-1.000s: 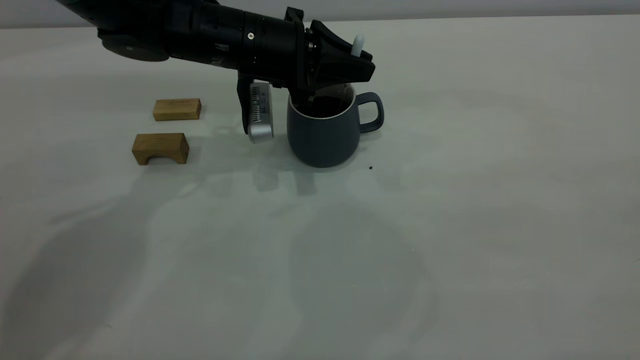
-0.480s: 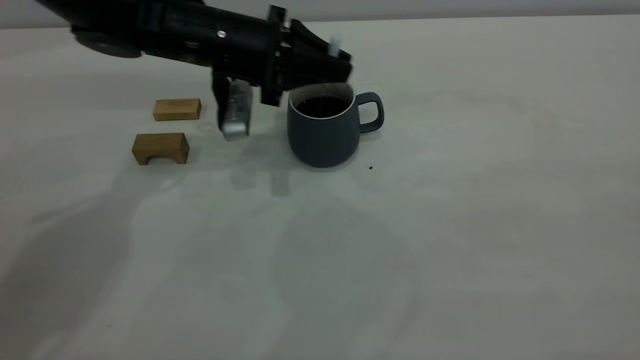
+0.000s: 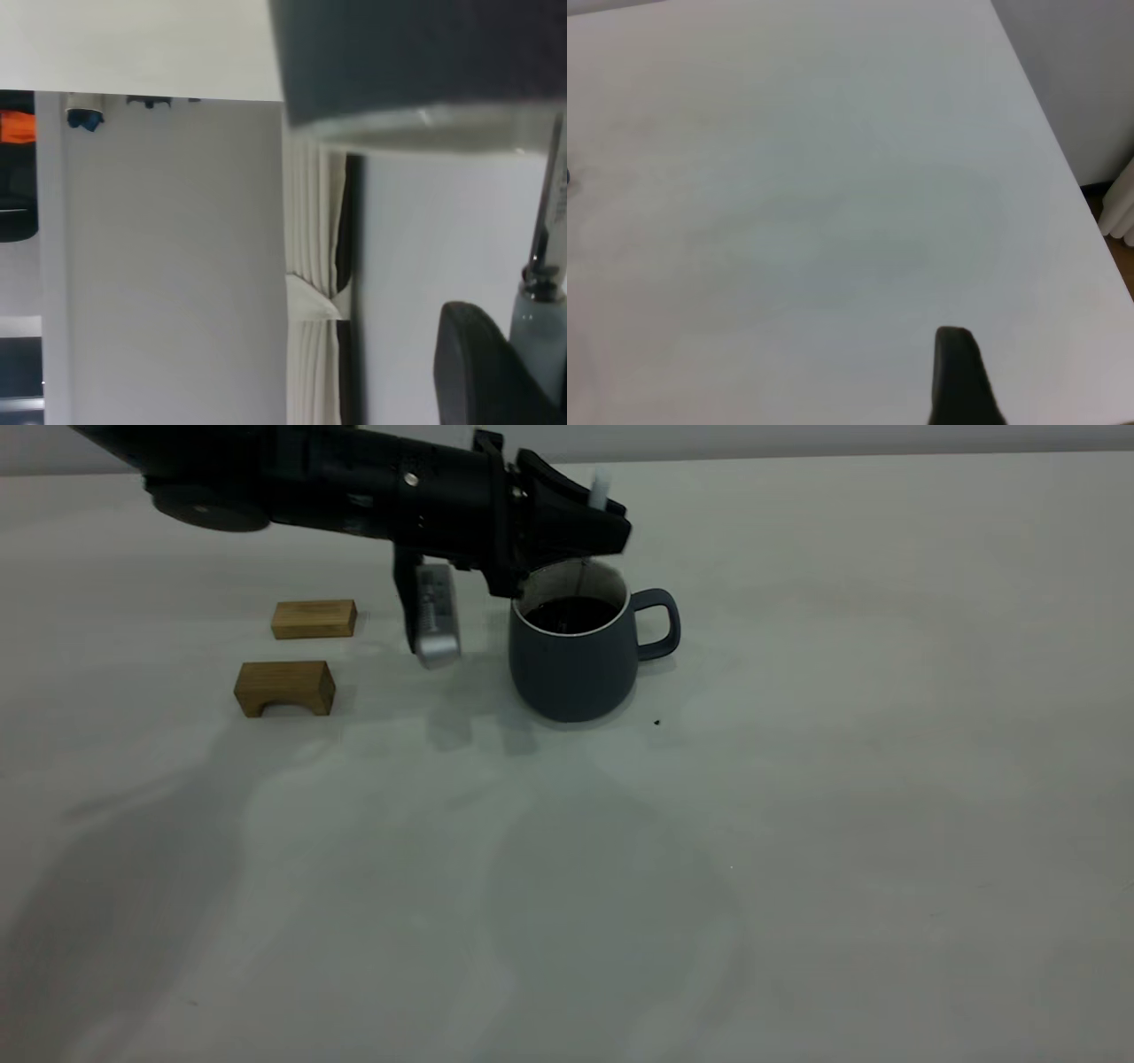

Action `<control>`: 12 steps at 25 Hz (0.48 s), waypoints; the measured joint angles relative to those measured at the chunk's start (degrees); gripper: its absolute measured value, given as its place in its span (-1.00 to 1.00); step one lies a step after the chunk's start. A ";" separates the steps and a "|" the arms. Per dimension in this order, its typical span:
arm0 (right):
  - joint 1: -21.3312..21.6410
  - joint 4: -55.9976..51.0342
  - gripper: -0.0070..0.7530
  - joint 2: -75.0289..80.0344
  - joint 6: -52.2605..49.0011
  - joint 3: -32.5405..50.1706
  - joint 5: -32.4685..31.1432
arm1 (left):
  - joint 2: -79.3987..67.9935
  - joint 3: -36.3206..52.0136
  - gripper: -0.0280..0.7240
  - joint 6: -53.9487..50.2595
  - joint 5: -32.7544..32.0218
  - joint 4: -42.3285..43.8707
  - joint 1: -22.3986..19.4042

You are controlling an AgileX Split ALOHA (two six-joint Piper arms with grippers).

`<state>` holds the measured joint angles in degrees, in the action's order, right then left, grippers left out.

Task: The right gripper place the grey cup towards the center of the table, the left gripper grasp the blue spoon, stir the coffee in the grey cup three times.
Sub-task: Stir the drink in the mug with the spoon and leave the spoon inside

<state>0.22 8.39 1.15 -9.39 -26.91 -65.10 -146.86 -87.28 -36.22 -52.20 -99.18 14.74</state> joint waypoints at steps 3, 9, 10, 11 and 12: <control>0.00 0.00 0.36 0.00 0.00 0.00 0.00 | -0.86 -0.52 -0.59 0.00 0.08 0.00 1.82; 0.00 0.00 0.36 0.00 0.00 0.00 0.00 | -0.90 -0.58 -0.59 0.00 -2.63 1.75 3.02; 0.00 0.00 0.36 0.00 0.00 0.00 0.00 | -0.90 -0.58 -0.59 0.00 -3.24 2.71 2.92; 0.00 0.00 0.36 0.00 0.00 0.00 0.00 | -0.90 -0.63 -0.59 0.00 -3.78 3.85 2.75; 0.00 0.00 0.36 0.00 0.00 0.00 0.00 | -0.90 -0.63 -0.59 0.00 -4.09 4.89 2.47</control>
<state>0.22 8.39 1.15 -9.39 -26.91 -65.10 -147.77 -87.91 -36.22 -56.29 -94.29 17.21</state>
